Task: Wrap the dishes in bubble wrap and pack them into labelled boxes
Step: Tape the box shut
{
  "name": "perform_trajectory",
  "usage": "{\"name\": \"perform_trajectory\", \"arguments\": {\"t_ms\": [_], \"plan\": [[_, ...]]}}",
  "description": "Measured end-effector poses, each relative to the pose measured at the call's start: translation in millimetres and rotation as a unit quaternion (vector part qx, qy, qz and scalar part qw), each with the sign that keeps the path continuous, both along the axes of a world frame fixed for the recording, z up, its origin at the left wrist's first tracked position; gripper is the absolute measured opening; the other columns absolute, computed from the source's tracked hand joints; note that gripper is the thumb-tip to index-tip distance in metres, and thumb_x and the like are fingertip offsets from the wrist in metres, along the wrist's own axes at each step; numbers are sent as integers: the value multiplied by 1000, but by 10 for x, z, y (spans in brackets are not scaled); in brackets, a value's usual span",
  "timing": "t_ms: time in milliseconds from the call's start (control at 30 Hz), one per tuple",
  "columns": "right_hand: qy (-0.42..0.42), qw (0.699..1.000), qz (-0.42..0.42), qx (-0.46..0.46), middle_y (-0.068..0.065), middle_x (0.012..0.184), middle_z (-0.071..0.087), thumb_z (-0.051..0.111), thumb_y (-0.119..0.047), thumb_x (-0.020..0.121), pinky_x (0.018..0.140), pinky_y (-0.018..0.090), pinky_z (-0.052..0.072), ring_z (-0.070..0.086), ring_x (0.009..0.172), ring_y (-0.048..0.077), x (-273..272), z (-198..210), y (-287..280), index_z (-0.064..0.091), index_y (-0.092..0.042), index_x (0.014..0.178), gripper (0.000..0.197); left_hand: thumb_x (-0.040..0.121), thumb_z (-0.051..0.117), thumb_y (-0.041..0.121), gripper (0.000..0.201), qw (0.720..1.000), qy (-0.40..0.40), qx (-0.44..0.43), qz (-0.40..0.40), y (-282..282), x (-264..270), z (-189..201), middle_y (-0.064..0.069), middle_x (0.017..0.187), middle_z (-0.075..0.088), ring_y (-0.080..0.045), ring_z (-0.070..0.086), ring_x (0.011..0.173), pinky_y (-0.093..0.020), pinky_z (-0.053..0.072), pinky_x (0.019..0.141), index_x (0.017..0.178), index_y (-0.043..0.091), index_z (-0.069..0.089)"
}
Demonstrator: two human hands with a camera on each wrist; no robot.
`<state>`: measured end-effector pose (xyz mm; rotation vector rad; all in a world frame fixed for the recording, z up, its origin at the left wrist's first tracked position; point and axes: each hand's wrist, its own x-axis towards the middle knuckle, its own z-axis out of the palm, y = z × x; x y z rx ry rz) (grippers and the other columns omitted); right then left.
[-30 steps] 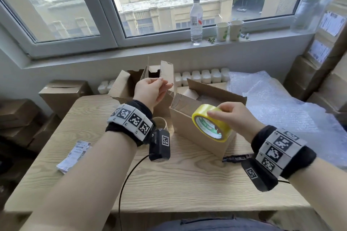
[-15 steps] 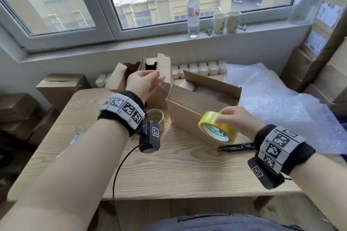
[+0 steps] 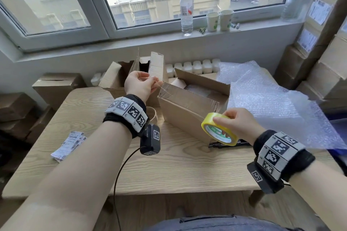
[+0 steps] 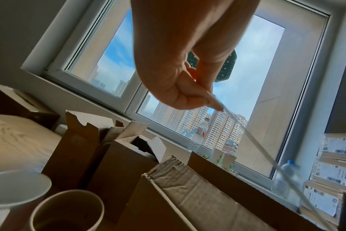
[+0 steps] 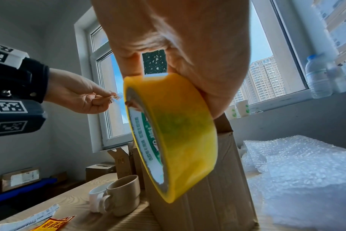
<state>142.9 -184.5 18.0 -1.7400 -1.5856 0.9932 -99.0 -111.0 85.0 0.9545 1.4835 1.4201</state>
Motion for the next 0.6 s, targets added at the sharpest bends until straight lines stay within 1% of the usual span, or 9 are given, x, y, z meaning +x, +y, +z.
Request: {"name": "perform_trajectory", "arguments": {"t_ms": [67, 133, 167, 233, 333, 400, 467, 533, 600], "plan": [[-38, 999, -7, 3, 4, 64, 60, 67, -39, 82, 53, 24, 39, 56, 59, 14, 9, -5, 7, 63, -9, 71, 33, 87, 63, 1, 19, 999, 1, 6, 46, 52, -2, -16, -19, 104, 63, -19, 68, 76, -23, 57, 65, 84, 13, 49], [-94, 995, -22, 9, 1, 58, 56, 65, -53, 79, 53, 26, 36, 56, 60, 17, 34, -31, 10, 55, -15, 61, 43, 89, 60, 1, 19, 997, -27, 9, 75, 97, -42, -13, -17, 101, 64, -15, 68, 72, -24, 56, 67, 84, 14, 48], [-119, 992, -31, 11, 1, 58, 53, 64, -58, 77, 54, 27, 35, 54, 62, 18, 55, -37, 15, 52, -17, 59, 46, 91, 58, 1, 18, 997, -41, 6, 70, 110, -57, -1, -15, 99, 65, -13, 68, 70, -24, 56, 68, 85, 14, 47], [-145, 989, -42, 9, 0, 61, 53, 62, -62, 76, 56, 28, 34, 53, 67, 18, 99, -14, 36, 52, -18, 59, 48, 93, 54, 0, 16, 998, -43, -8, 43, 121, -77, 5, -11, 95, 65, -11, 68, 71, -22, 57, 70, 87, 14, 49], [-134, 990, -41, 11, 3, 65, 56, 63, -60, 77, 58, 29, 37, 54, 68, 19, 152, 50, 91, 57, -14, 64, 48, 94, 51, -2, 15, 998, -59, -30, -8, 126, -118, -7, -8, 91, 62, -11, 66, 79, -19, 56, 71, 89, 12, 54], [-101, 993, -51, 18, 5, 66, 59, 65, -56, 77, 60, 29, 41, 56, 66, 20, 163, 79, 139, 60, -10, 67, 47, 92, 51, -4, 15, 997, -64, -32, -38, 162, -175, -28, -9, 90, 62, -11, 67, 80, -21, 56, 78, 89, 10, 57], [-87, 994, -65, 24, 6, 66, 61, 67, -53, 77, 63, 31, 44, 57, 66, 19, 162, 92, 188, 62, -8, 68, 46, 88, 57, -6, 16, 995, -54, -34, -72, 201, -217, -54, -9, 90, 64, -12, 66, 84, -23, 54, 85, 90, 9, 60], [-87, 992, -82, 26, 8, 69, 63, 69, -47, 78, 64, 32, 45, 58, 70, 20, 141, 106, 242, 64, -4, 71, 44, 82, 64, -8, 21, 994, -37, -32, -97, 290, -240, -104, -8, 91, 63, -15, 64, 91, -25, 54, 86, 90, 11, 60], [-106, 991, -79, 14, 11, 75, 65, 68, -38, 78, 68, 35, 47, 60, 77, 23, 151, 128, 253, 67, -4, 74, 35, 78, 69, -7, 28, 996, -9, -32, -85, 372, -245, -174, -7, 93, 63, -18, 63, 96, -29, 54, 86, 90, 14, 56]]}}
